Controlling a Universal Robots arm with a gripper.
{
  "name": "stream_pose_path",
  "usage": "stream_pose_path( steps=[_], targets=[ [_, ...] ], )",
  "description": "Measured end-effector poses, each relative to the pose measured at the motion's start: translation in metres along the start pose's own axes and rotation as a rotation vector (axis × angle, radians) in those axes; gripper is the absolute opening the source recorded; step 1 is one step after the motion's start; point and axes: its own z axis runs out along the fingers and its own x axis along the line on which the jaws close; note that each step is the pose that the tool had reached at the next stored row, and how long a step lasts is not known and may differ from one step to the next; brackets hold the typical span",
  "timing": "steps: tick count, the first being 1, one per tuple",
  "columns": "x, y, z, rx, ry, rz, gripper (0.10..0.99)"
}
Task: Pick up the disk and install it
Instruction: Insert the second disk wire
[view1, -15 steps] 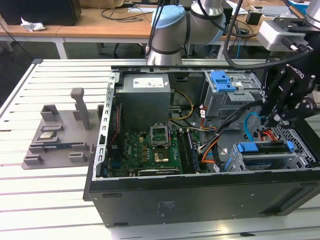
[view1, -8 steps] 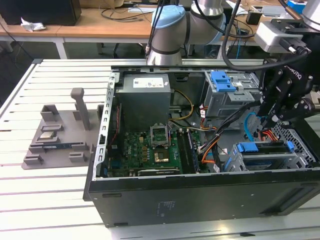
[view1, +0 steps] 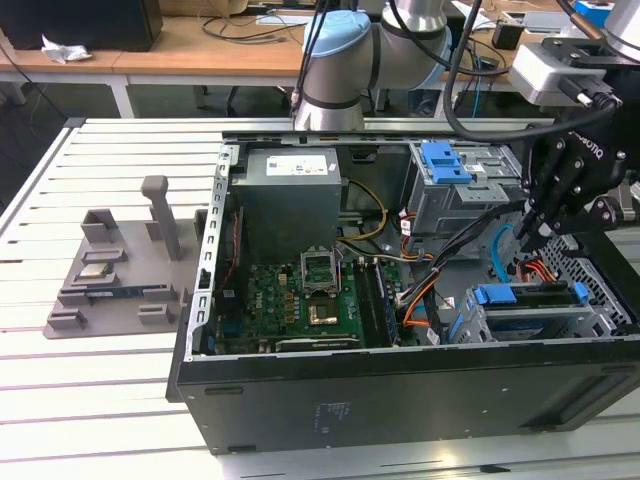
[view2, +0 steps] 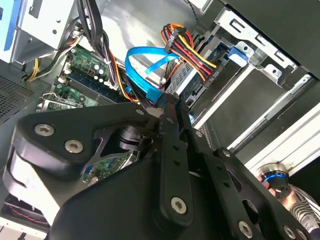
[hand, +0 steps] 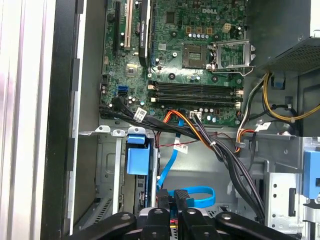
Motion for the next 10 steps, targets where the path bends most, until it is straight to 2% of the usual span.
stream_pose_path(
  steps=[3,4,5,10],
  targets=[
    [0.0119,0.0005,0.0004,0.000,0.0028,0.000,0.161],
    [0.0186,0.0006,0.0029,0.000,0.0030,0.000,0.161],
    [0.0214,0.0005,0.0051,0.000,0.0026,0.000,0.161],
    [0.0245,-0.0068,0.0182,0.000,0.0027,0.000,0.161]
  ],
)
